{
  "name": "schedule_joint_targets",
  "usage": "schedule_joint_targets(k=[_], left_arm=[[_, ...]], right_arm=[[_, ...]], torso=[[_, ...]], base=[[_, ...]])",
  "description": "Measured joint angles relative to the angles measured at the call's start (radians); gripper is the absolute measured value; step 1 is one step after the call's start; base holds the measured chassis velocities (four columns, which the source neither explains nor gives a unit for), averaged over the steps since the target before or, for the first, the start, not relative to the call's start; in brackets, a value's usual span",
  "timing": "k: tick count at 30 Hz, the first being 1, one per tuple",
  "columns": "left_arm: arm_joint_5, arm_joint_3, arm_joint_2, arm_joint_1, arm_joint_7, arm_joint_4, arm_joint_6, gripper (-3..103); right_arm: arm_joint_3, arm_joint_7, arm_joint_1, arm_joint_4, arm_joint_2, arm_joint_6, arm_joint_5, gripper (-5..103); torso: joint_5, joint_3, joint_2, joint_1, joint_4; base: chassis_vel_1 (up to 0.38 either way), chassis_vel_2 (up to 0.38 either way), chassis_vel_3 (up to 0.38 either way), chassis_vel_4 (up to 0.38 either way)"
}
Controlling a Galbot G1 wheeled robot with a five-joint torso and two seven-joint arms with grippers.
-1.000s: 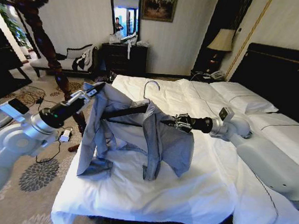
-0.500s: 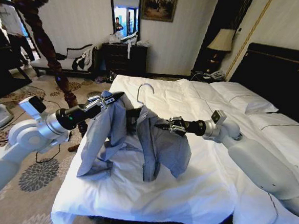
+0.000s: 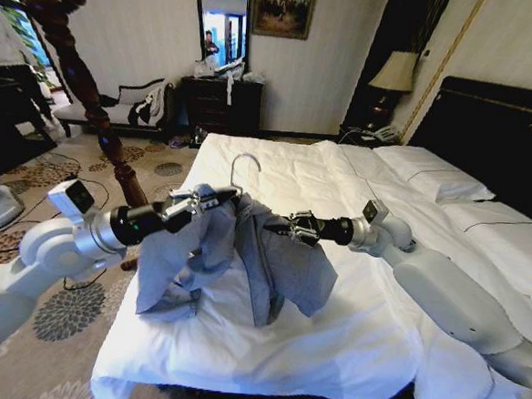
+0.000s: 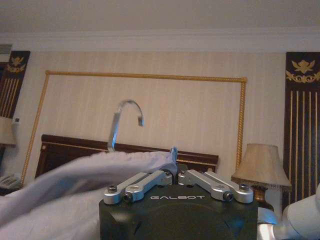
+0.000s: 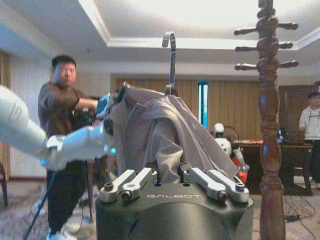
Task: Pick up the clothes from the bed and hang them on the clothes hanger.
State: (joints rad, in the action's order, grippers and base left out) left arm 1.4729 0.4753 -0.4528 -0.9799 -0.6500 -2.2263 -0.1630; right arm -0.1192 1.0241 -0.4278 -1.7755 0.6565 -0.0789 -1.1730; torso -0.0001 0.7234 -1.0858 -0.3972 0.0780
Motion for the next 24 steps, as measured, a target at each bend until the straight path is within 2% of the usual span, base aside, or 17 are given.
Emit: schedule_joint_targets(k=[7,13,16,18,21,22,24], left_arm=[[0.003,-0.012,-0.003,0.047,-0.002,0.004,0.001,0],[0.003,-0.024,-0.005,0.082,0.008,0.019,0.007,-1],[-0.002,-0.019,-0.003,0.077,0.014,0.022,0.012,14],[-0.003,-0.019,-0.003,0.076,0.014,0.022,0.013,14],[-0.036,-0.010,-0.003,0.048,0.013,0.023,0.025,30],[-0.036,-0.010,-0.003,0.048,0.013,0.023,0.025,30],[-0.070,-0.001,-0.004,0.022,-0.003,0.024,0.038,41]], right_arm=[[-0.053,-0.071,0.022,-0.024,0.038,0.013,-0.100,16],[-0.066,-0.091,0.042,-0.034,0.051,0.025,-0.147,16],[-0.065,-0.116,0.056,-0.044,0.051,0.030,-0.207,16],[-0.064,-0.119,0.057,-0.045,0.051,0.030,-0.212,16],[-0.059,-0.131,0.065,-0.050,0.048,0.036,-0.251,16],[-0.059,-0.131,0.065,-0.050,0.048,0.036,-0.251,16],[-0.056,-0.141,0.063,-0.058,0.042,0.041,-0.291,16]], torso=[[0.0001,0.000,0.000,0.000,-0.0002],[0.0001,0.000,0.000,0.000,0.0000],[0.0002,0.000,0.000,0.000,-0.0001],[0.0002,0.000,0.000,0.000,-0.0001],[0.0001,0.000,0.000,0.000,-0.0001],[0.0001,0.000,0.000,0.000,-0.0001],[0.0001,0.000,0.000,0.000,-0.0001]], base=[[0.000,0.000,0.000,0.000],[0.000,0.000,0.000,0.000],[0.000,0.000,0.000,0.000],[0.000,0.000,0.000,0.000],[0.000,0.000,0.000,0.000],[0.000,0.000,0.000,0.000],[0.000,0.000,0.000,0.000]])
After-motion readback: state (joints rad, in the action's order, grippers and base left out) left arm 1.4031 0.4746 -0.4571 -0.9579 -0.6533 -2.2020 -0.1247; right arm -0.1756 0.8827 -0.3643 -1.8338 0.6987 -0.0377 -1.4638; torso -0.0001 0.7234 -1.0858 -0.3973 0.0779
